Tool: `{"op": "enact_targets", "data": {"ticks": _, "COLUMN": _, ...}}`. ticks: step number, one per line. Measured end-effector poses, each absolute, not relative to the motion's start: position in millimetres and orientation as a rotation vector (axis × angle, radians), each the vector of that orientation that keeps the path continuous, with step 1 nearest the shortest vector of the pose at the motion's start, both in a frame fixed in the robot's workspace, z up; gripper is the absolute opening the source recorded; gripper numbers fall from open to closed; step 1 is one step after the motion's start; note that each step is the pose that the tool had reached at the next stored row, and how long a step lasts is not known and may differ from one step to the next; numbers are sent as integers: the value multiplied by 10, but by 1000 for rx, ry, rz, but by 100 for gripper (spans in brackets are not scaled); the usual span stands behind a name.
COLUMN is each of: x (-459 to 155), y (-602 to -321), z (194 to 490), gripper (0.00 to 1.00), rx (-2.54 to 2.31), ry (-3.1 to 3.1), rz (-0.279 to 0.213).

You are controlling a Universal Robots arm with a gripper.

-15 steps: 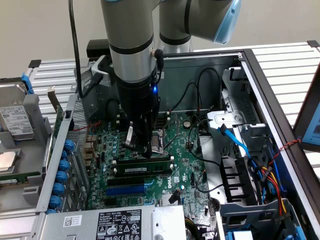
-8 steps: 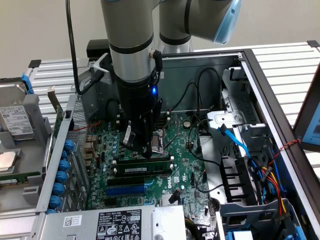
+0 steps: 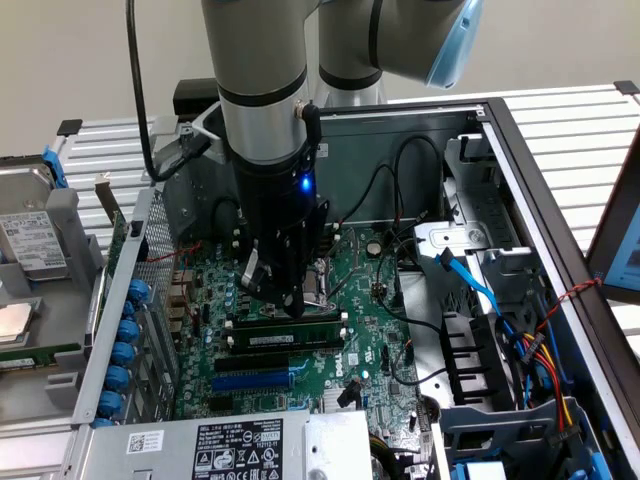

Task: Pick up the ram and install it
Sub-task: 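Press down the ram until it locks into place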

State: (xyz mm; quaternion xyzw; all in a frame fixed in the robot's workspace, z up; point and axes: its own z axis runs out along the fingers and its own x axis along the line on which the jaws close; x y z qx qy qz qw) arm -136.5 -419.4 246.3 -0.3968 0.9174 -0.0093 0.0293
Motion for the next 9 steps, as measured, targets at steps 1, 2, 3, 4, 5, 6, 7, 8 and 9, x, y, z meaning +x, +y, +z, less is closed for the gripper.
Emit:
{"op": "enact_targets", "data": {"ticks": 1, "x": -1365, "y": -4194, "z": 2464, "gripper": 10, "rx": -1204, "ry": 2838, "rz": -29}}
{"op": "enact_targets", "data": {"ticks": 2, "x": -1365, "y": -4194, "z": 2464, "gripper": 10, "rx": -1185, "ry": 2846, "rz": -30}}
{"op": "enact_targets", "data": {"ticks": 3, "x": -1365, "y": -4194, "z": 2464, "gripper": 10, "rx": -1166, "ry": 2855, "rz": -31}}
{"op": "enact_targets", "data": {"ticks": 4, "x": -1365, "y": -4194, "z": 2465, "gripper": 10, "rx": -1146, "ry": 2863, "rz": -31}}
{"op": "enact_targets", "data": {"ticks": 5, "x": -1365, "y": -4194, "z": 2465, "gripper": 10, "rx": -1126, "ry": 2871, "rz": -32}}
{"op": "enact_targets", "data": {"ticks": 6, "x": -1365, "y": -4194, "z": 2465, "gripper": 10, "rx": -1106, "ry": 2879, "rz": -33}}
{"op": "enact_targets", "data": {"ticks": 7, "x": -1365, "y": -4194, "z": 2466, "gripper": 10, "rx": -1087, "ry": 2886, "rz": -33}}
{"op": "enact_targets", "data": {"ticks": 8, "x": -1365, "y": -4194, "z": 2466, "gripper": 10, "rx": -1067, "ry": 2894, "rz": -34}}
{"op": "enact_targets", "data": {"ticks": 9, "x": -1365, "y": -4194, "z": 2466, "gripper": 10, "rx": -1047, "ry": 2901, "rz": -34}}
